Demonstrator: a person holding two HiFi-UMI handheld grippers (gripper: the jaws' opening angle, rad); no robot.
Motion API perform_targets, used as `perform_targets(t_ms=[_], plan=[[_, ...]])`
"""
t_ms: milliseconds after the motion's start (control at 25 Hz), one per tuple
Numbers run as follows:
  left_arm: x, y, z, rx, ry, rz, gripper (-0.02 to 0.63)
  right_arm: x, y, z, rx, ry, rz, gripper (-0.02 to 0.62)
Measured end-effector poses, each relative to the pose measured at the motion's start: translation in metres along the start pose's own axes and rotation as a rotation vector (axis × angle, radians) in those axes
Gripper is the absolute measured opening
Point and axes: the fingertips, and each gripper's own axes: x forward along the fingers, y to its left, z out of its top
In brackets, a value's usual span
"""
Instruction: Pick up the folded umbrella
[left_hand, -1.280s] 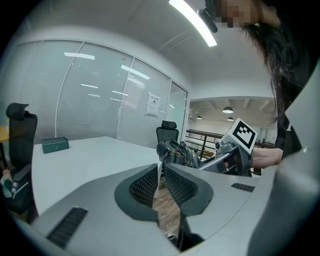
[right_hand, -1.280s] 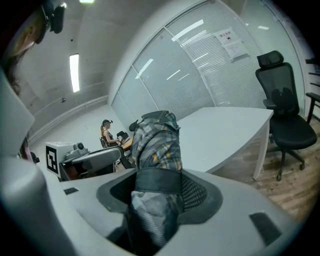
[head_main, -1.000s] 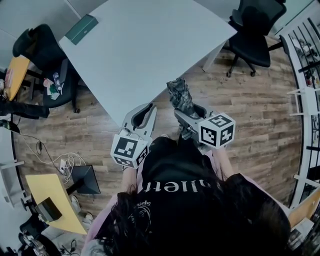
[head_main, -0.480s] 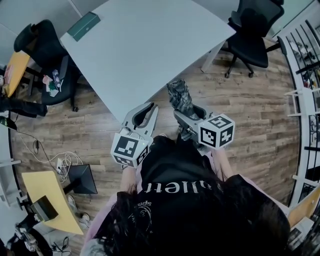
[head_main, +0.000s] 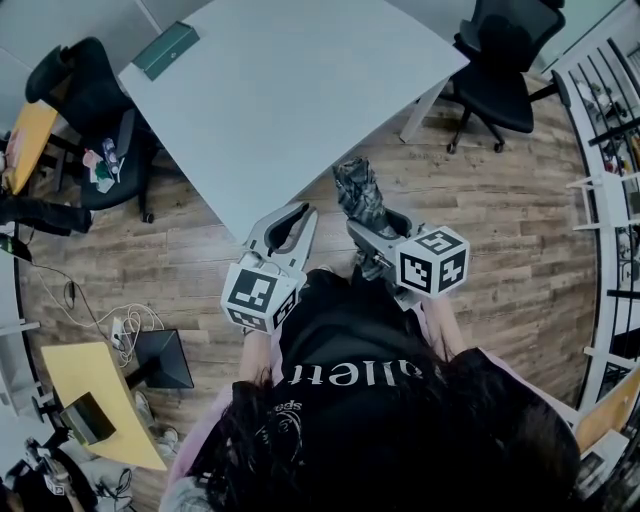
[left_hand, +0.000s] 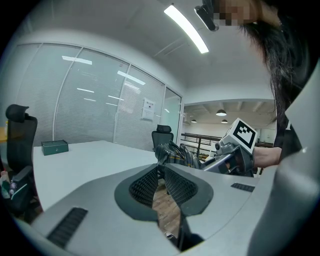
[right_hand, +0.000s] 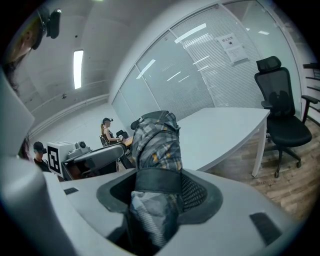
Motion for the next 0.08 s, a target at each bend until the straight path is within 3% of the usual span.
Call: perform_targets(t_ms=[80], plan=[[0.0003, 0.0023, 0.0008, -0.002, -0.002, -0.003, 0.051, 0.0019, 0.0, 0.0009, 0.002, 0.003, -0.003, 0.241]])
